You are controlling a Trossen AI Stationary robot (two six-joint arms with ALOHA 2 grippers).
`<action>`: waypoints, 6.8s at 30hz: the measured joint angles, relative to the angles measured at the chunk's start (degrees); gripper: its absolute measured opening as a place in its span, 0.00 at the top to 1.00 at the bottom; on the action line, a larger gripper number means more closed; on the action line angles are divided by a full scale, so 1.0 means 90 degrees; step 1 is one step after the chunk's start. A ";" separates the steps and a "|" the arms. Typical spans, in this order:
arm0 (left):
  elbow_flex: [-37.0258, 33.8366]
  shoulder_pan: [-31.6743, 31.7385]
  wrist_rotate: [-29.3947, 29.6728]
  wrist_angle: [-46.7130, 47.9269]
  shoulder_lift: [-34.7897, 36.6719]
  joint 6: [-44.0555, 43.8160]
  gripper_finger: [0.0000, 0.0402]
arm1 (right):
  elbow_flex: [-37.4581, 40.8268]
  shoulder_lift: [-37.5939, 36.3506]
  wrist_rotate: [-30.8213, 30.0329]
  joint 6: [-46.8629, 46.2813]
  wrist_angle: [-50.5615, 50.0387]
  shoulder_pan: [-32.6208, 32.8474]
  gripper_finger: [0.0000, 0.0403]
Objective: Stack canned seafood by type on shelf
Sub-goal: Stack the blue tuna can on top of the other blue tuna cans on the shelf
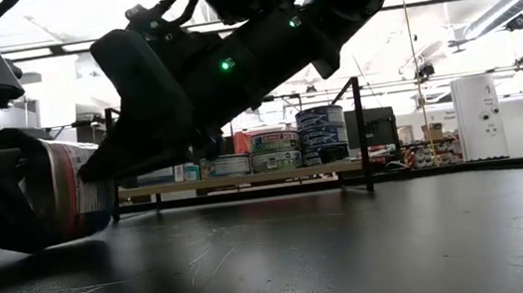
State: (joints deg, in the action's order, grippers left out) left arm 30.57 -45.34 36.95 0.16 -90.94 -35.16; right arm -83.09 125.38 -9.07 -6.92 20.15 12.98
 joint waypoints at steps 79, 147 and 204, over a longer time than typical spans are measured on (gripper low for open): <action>0.1833 0.0119 0.2071 0.0928 0.0114 0.4256 1.00 | 0.2620 -0.2493 0.0122 -0.2231 0.0372 -0.0318 0.57; 0.1744 0.0559 0.2518 -0.1701 0.0678 1.2051 0.44 | 0.3157 -0.2764 0.4310 -0.7270 0.3309 -0.1271 0.57; 0.1528 0.0342 0.2623 -0.2025 0.1432 1.0310 0.57 | 0.2477 -0.2456 0.4354 -0.7006 0.3198 -0.1191 0.31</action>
State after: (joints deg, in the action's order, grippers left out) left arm 44.31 -42.26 60.56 -18.06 -78.04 57.63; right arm -60.80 103.28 30.11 -69.97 48.94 2.26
